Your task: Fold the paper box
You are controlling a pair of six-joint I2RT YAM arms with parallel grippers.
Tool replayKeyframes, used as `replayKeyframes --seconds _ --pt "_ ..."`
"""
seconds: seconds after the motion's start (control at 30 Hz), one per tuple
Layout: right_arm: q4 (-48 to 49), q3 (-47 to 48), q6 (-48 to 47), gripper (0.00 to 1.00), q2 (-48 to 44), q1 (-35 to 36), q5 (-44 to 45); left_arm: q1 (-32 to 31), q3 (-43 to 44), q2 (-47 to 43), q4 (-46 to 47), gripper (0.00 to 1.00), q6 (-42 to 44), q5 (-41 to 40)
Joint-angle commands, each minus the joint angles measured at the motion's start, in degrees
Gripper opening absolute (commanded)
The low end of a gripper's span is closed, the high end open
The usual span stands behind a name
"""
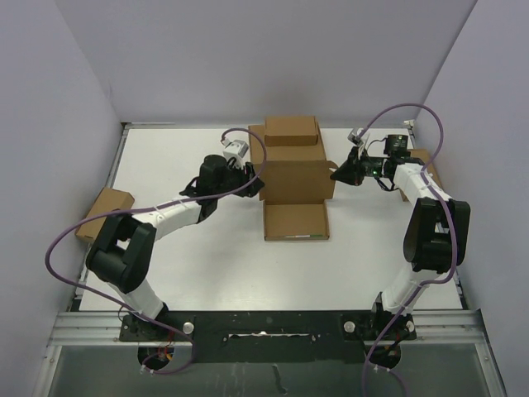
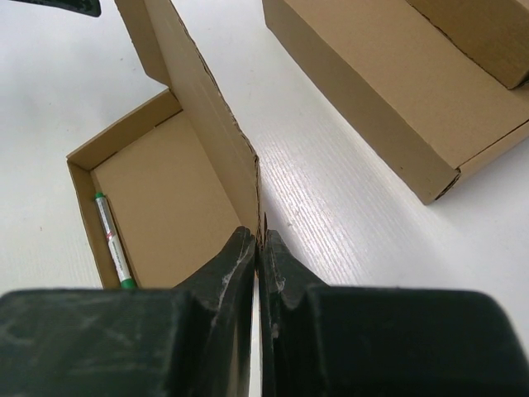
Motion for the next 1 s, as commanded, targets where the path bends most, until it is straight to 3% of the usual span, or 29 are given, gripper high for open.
replayKeyframes --seconds 0.0,0.17,0.33,0.57,0.7,0.97 --pt "2.0 0.2 0.4 0.00 -3.0 -0.1 -3.0 0.1 3.4 0.9 4.5 0.42 1.6 -1.9" --pt "2.0 0.2 0.4 0.00 -3.0 0.0 -2.9 0.1 5.1 2.0 3.9 0.41 1.8 0.0" --pt "2.0 0.3 0.4 0.00 -3.0 0.3 -2.8 0.1 6.0 2.8 3.8 0.28 1.6 0.7" --pt "2.0 0.5 1.0 0.00 -3.2 0.7 -2.3 -0.2 7.3 3.2 3.2 0.00 1.7 0.7" --pt "4.3 0.5 5.2 0.00 -4.4 1.8 0.9 -1.5 7.3 2.6 3.4 0.00 2.5 -2.8" --pt "7.6 2.1 11.0 0.00 -7.2 9.0 16.2 -4.5 6.5 1.4 6.4 0.00 5.8 -13.6"
